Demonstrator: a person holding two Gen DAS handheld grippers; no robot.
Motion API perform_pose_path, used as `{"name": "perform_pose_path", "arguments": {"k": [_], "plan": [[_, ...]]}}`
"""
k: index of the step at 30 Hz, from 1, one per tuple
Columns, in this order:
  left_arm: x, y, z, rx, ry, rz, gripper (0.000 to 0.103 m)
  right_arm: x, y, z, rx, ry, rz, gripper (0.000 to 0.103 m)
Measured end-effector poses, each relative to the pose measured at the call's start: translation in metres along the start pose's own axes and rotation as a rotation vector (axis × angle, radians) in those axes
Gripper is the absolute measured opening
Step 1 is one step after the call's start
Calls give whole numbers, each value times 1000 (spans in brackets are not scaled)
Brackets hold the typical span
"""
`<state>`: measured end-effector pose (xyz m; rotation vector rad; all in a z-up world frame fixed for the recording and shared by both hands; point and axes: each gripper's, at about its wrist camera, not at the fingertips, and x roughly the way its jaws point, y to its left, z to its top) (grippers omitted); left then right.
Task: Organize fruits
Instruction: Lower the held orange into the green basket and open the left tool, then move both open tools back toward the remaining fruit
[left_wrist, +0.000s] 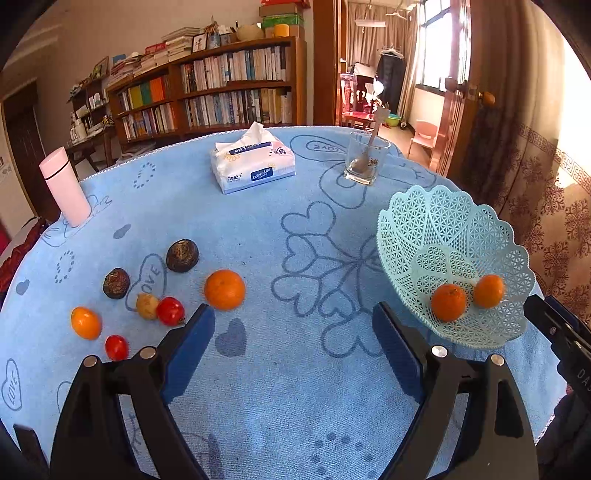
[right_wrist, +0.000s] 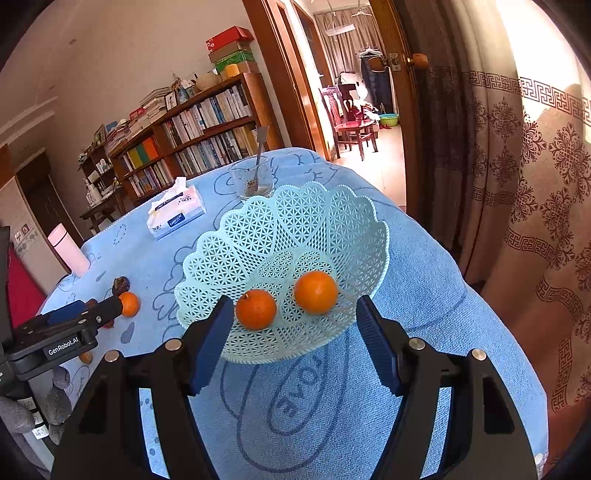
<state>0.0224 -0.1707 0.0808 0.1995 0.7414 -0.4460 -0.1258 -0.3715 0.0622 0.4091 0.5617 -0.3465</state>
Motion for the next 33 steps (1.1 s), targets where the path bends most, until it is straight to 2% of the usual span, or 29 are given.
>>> {"name": "perform_pose_path", "arguments": {"k": [8, 18, 26, 33], "plan": [[1, 62, -8, -111, 0, 125, 86, -1, 20, -11, -15, 23, 29, 70], [-7, 133, -15, -208, -42, 298, 86, 6, 49, -18, -57, 56, 48, 70], [2, 181, -24, -285, -22, 350, 86, 14, 76, -23, -111, 85, 64, 71], [20, 209, -32, -328, 28, 322, 86, 21, 100, -27, -158, 108, 74, 70]]}}
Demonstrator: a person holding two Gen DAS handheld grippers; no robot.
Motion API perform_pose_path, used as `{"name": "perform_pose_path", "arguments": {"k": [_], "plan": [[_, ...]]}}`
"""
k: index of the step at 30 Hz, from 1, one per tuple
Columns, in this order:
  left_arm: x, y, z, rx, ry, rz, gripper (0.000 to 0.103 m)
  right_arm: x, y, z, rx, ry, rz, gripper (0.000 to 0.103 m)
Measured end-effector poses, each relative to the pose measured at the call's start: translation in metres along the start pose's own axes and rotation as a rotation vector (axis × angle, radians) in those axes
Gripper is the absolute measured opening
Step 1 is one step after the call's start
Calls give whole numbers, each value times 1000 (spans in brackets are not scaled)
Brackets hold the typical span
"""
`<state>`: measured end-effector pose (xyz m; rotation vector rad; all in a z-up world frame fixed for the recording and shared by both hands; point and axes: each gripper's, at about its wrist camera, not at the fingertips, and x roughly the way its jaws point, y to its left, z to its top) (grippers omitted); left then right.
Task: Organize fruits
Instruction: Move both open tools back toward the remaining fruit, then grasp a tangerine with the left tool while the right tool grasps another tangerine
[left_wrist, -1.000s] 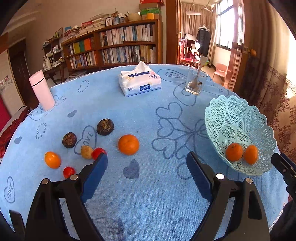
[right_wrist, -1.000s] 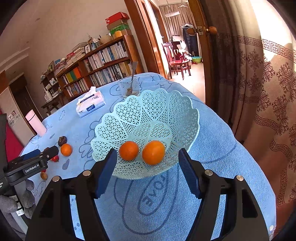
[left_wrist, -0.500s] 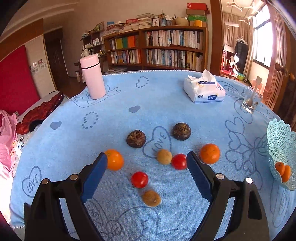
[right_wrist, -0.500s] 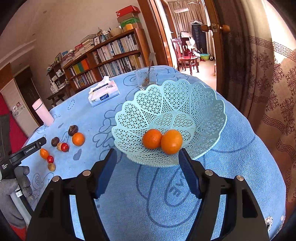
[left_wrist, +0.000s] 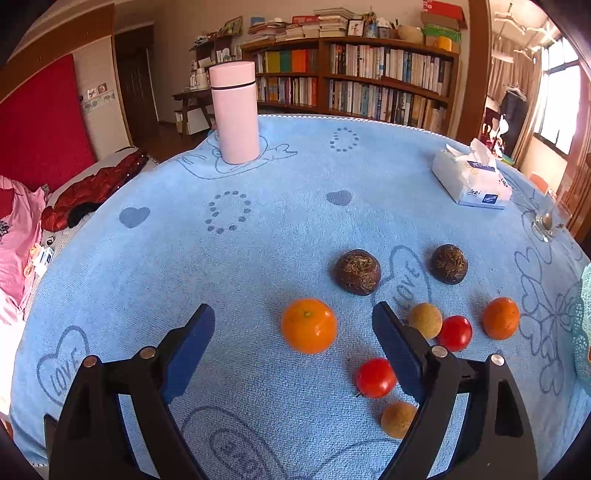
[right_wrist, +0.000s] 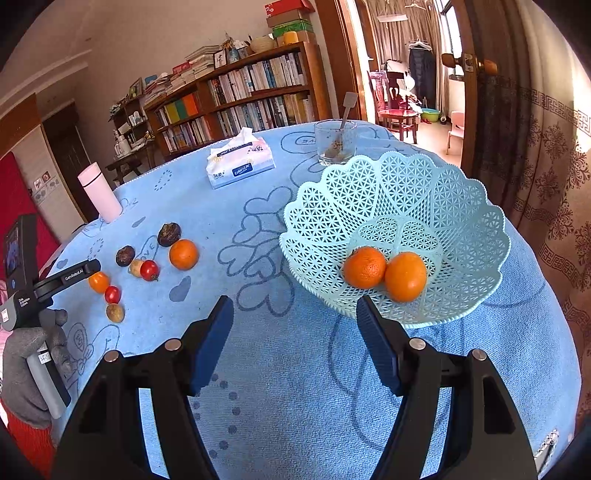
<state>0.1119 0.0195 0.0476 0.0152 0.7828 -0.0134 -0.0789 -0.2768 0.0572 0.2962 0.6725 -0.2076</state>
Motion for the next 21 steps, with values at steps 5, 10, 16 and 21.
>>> {"name": "perform_pose_path", "arguments": {"k": [5, 10, 16, 21], "plan": [[18, 7, -4, -4, 43, -20, 75, 8, 16, -1, -35, 25, 10, 70], [29, 9, -8, -17, 66, -66, 59, 18, 33, -1, -65, 51, 29, 70], [30, 7, -10, -13, 59, -136, 37, 32, 53, 1, -103, 80, 61, 70], [25, 12, -12, -36, 36, -172, 37, 51, 68, 5, -125, 118, 90, 70]]}}
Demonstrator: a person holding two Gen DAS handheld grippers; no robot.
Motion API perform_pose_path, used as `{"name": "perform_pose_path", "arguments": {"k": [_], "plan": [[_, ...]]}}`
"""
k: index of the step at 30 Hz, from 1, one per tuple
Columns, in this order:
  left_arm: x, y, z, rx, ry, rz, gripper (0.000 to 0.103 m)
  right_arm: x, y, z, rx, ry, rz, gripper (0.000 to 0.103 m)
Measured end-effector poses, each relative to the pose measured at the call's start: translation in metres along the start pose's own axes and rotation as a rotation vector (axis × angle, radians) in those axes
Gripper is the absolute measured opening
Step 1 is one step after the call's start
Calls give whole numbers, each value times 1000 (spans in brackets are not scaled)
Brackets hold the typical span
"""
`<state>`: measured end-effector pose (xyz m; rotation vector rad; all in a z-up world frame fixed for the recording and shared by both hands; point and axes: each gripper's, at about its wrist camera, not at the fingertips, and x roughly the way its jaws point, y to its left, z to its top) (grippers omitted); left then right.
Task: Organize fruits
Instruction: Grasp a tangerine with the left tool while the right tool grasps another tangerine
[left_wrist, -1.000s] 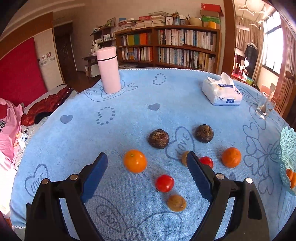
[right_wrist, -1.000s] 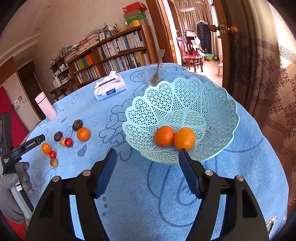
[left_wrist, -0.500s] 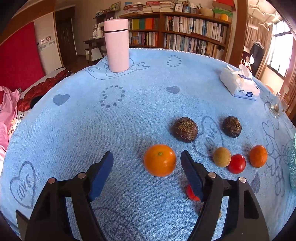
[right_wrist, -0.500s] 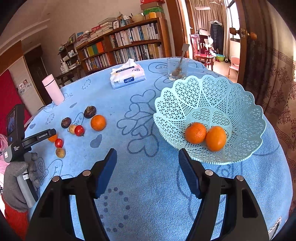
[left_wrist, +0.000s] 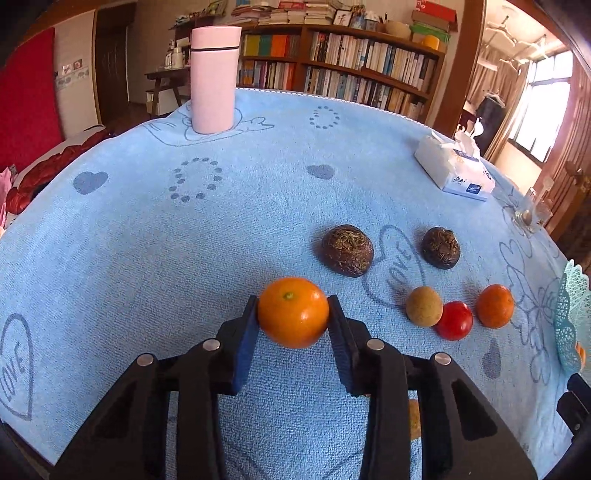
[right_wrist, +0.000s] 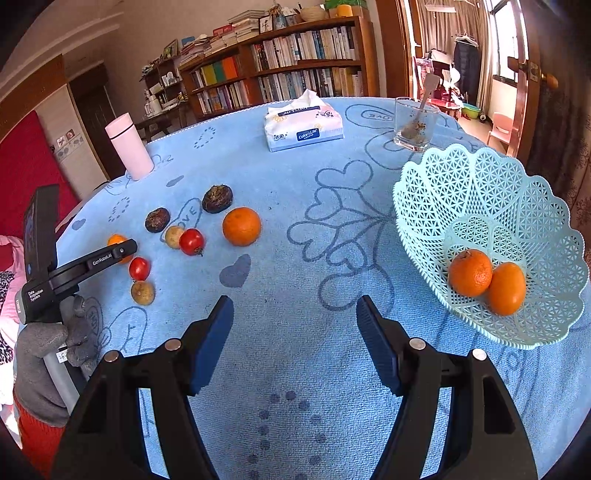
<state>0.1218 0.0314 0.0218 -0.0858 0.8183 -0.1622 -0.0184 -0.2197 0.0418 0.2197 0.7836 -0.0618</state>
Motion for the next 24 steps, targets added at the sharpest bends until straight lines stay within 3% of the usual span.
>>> {"name": "perform_pose_path", "arguments": {"k": [8, 24], "plan": [[-8, 2, -2, -18, -40, -1, 37, 38, 16, 22, -26, 41, 19, 70], [-13, 4, -5, -31, -74, 40, 37, 110, 47, 59, -128, 76, -40, 69]]}}
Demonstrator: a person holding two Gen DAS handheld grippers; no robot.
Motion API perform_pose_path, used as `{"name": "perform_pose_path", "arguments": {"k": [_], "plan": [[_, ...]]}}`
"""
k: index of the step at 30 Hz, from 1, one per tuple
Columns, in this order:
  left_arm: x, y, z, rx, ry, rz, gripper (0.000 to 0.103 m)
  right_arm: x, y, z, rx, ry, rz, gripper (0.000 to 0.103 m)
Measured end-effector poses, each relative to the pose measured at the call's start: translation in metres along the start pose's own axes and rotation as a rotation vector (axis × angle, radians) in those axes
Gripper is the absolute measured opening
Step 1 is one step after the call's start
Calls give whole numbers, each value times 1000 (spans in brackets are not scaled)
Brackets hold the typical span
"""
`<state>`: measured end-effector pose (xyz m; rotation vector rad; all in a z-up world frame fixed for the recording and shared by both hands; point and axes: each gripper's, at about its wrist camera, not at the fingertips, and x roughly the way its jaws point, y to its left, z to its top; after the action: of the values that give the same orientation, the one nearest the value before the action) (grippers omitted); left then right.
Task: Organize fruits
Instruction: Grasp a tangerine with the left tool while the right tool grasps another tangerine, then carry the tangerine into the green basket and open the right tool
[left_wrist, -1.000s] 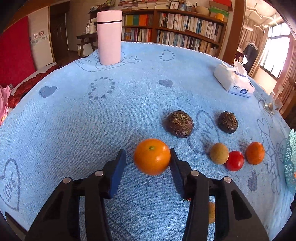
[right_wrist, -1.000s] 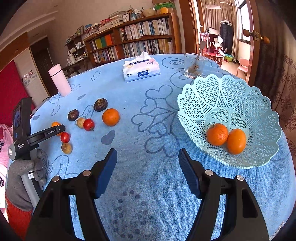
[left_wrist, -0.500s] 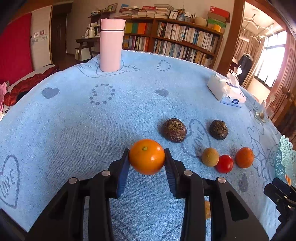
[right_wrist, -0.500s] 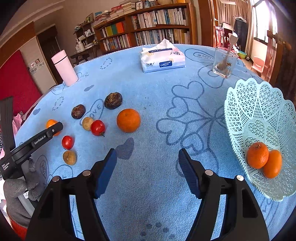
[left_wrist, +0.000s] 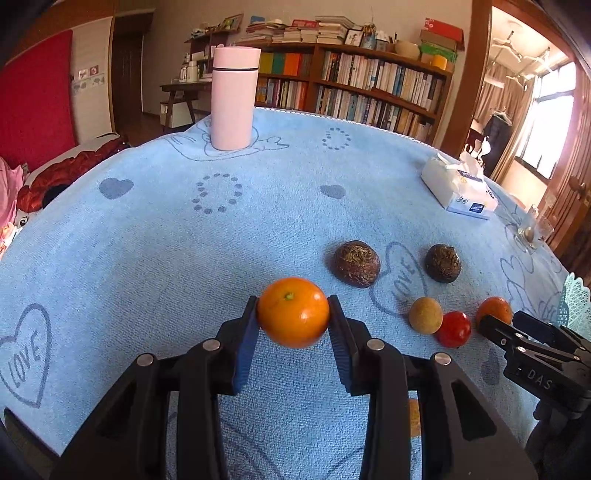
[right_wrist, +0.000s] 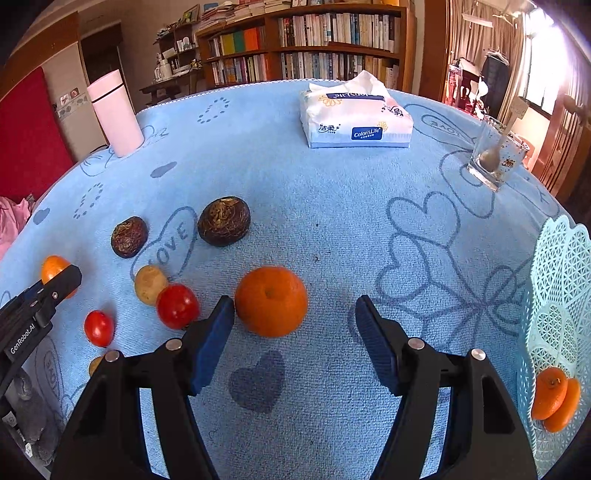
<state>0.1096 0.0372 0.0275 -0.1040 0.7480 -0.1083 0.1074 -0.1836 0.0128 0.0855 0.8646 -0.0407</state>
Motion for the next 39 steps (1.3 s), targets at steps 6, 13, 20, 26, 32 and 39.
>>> {"name": "perform_pose_path", "arguments": {"k": [6, 13, 20, 26, 32, 39], "plan": [[0, 2, 0, -10, 2, 1, 37, 12, 3, 4, -9, 10, -9, 62], [0, 0, -1, -4, 2, -3, 37, 8, 10, 6, -34, 15, 16, 40], [-1, -1, -1, -5, 2, -10, 37, -9, -2, 0, 18, 4, 25, 40], [-4, -3, -2, -1, -1, -18, 37, -37, -19, -4, 83, -39, 34, 40], [-6, -5, -3, 4, -4, -22, 37, -67, -38, -9, 131, -90, 22, 40], [-7, -9, -4, 16, -7, -26, 37, -100, -66, -16, 190, -146, -18, 40]]}}
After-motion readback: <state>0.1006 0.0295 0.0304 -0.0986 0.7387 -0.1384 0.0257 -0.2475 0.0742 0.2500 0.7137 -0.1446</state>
